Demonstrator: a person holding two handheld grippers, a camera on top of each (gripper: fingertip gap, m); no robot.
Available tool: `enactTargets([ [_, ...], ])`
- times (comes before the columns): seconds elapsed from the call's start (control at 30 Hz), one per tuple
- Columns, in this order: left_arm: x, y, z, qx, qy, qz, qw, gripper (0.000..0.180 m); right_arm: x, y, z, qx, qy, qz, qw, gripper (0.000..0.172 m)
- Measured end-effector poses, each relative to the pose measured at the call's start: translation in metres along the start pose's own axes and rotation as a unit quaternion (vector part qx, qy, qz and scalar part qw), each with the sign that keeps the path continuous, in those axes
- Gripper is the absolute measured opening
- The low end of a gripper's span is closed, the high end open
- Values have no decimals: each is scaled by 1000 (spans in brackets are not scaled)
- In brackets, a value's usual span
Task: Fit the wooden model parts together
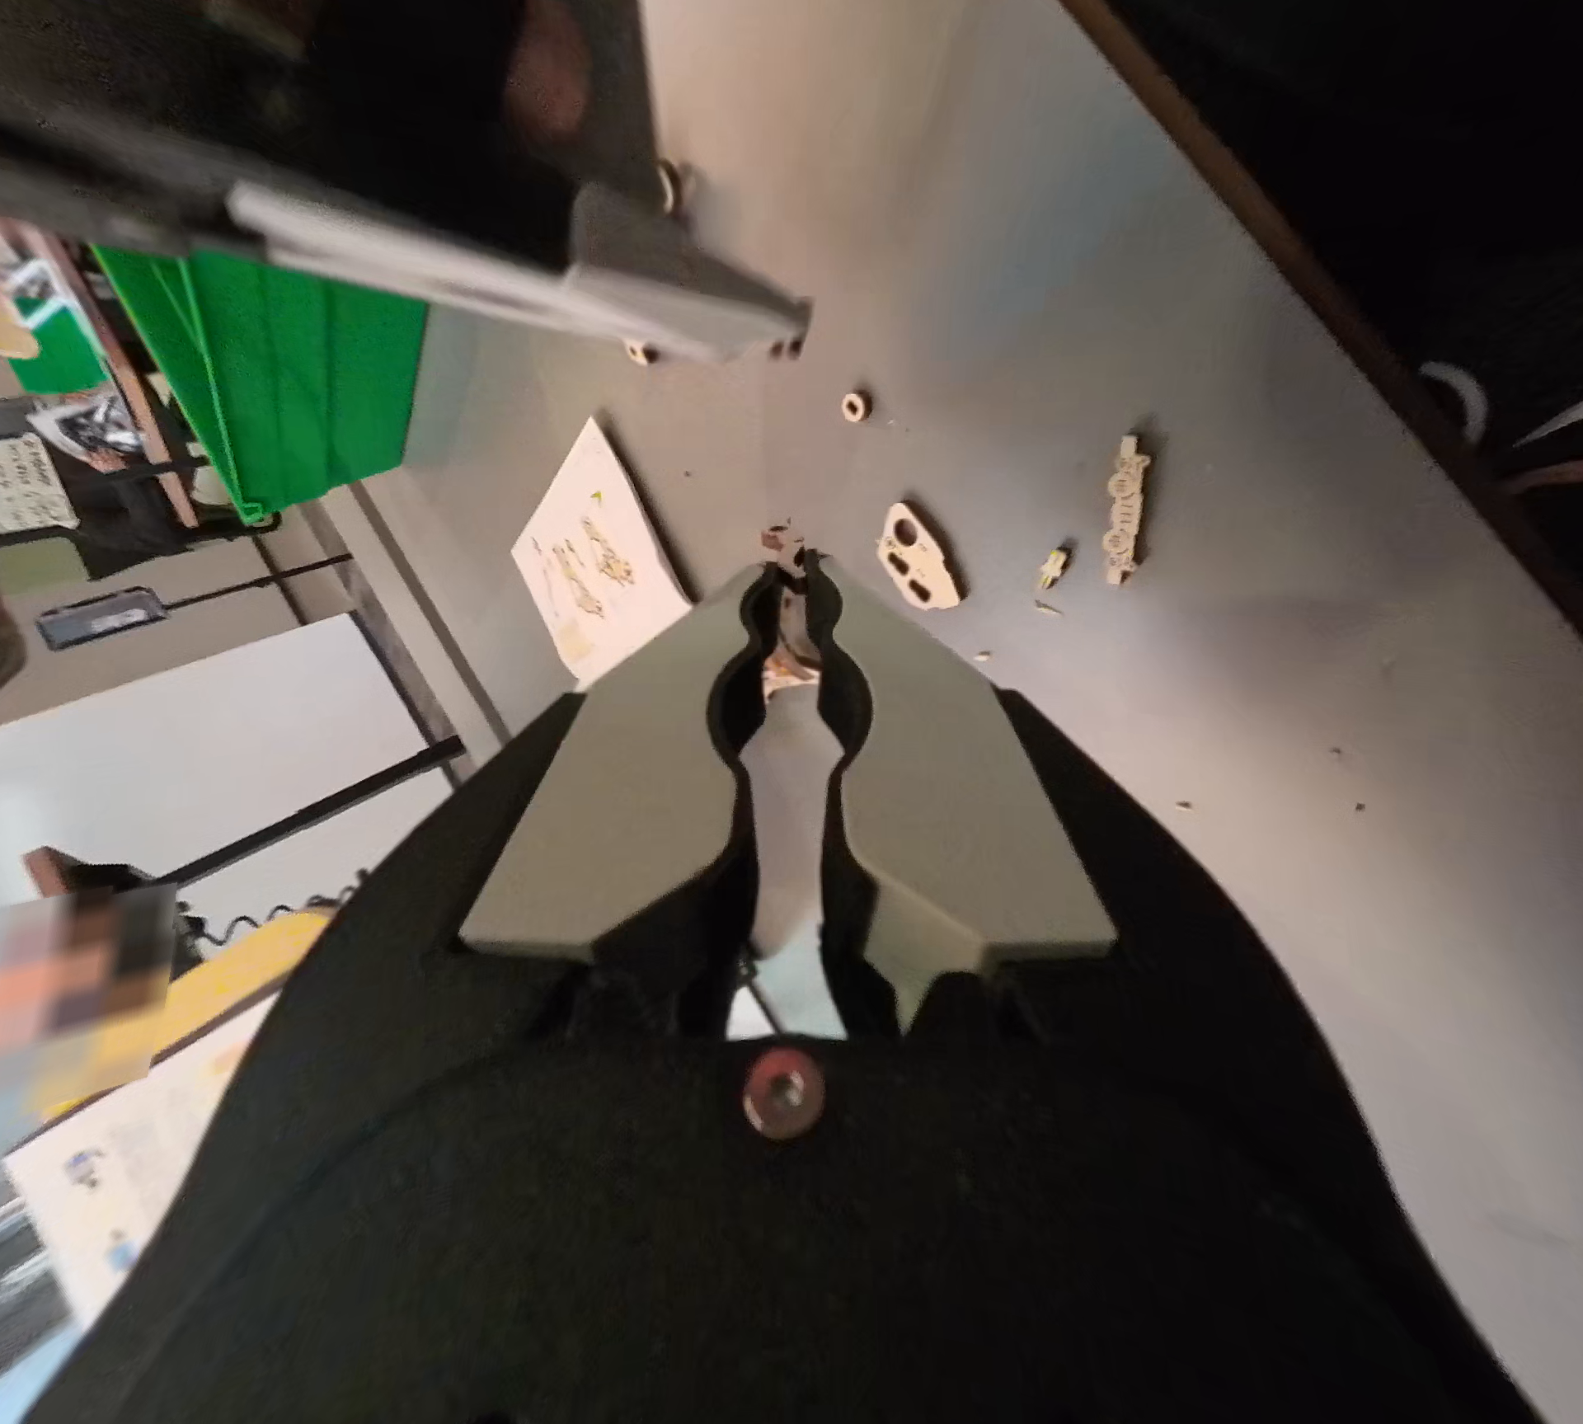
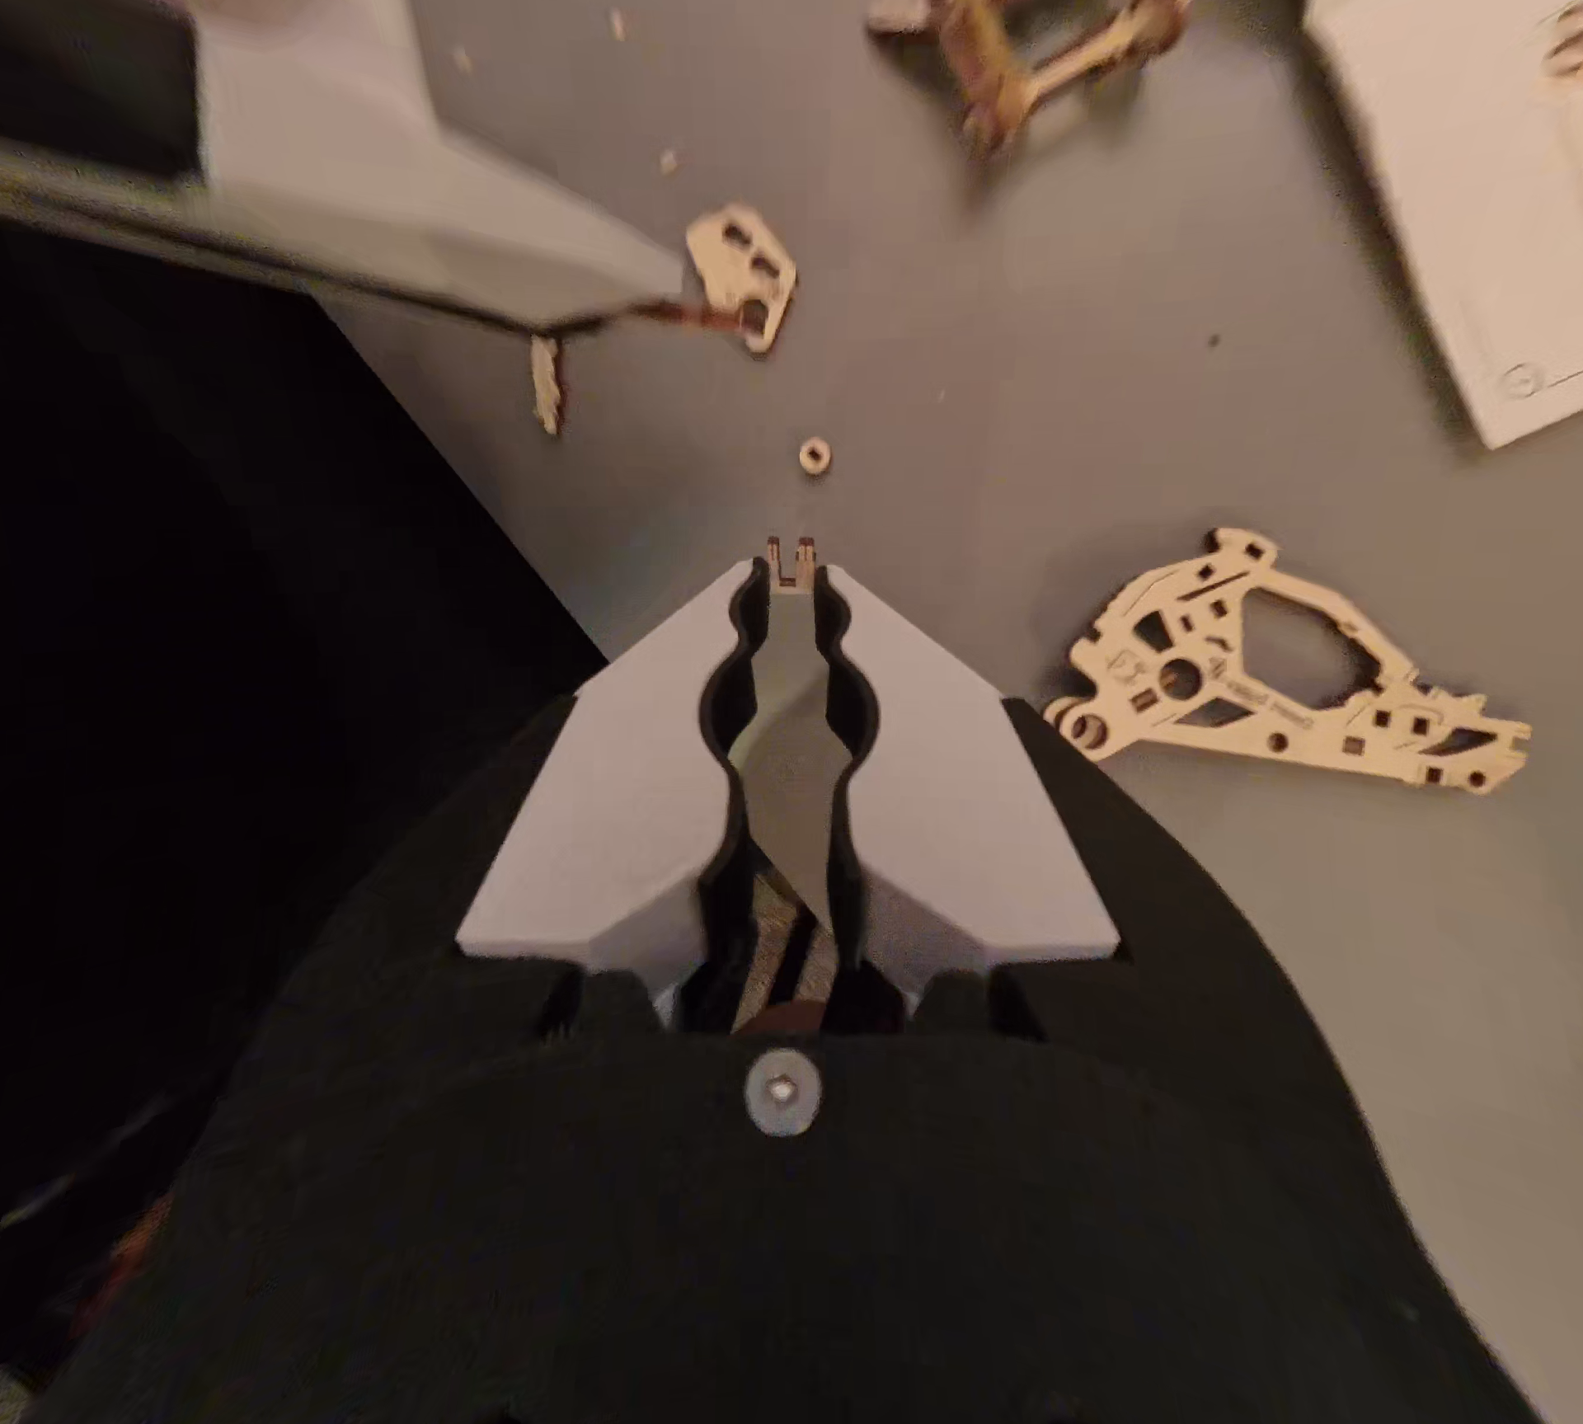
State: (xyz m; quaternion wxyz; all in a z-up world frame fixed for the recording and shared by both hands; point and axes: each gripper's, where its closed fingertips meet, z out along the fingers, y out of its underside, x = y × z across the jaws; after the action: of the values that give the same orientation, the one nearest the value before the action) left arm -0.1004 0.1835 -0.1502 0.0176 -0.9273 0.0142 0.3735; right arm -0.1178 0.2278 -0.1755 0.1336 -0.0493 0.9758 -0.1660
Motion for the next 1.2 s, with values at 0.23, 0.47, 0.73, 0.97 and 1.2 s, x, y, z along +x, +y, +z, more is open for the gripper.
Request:
enactTargets([
  [0.23,5,2,1,14,5,-49,999,3,0,14,16,38,62,-78,994,17],
  [0.47,6,6,-2,18,8,-77,997,3,1,17,15,117,66,-51,990,21],
  [0.73,5,1,-1,39,6,-123,992,3,4,10,17,191,111,-9,975,8],
  [0.97,3,-5,-3,68,11,-141,988,3,-10,-3,4,203,62,-28,977,6],
  [1.2,9,-15,-2,75,35,-99,992,3,-13,-17,-11,164,31,-68,984,0],
])
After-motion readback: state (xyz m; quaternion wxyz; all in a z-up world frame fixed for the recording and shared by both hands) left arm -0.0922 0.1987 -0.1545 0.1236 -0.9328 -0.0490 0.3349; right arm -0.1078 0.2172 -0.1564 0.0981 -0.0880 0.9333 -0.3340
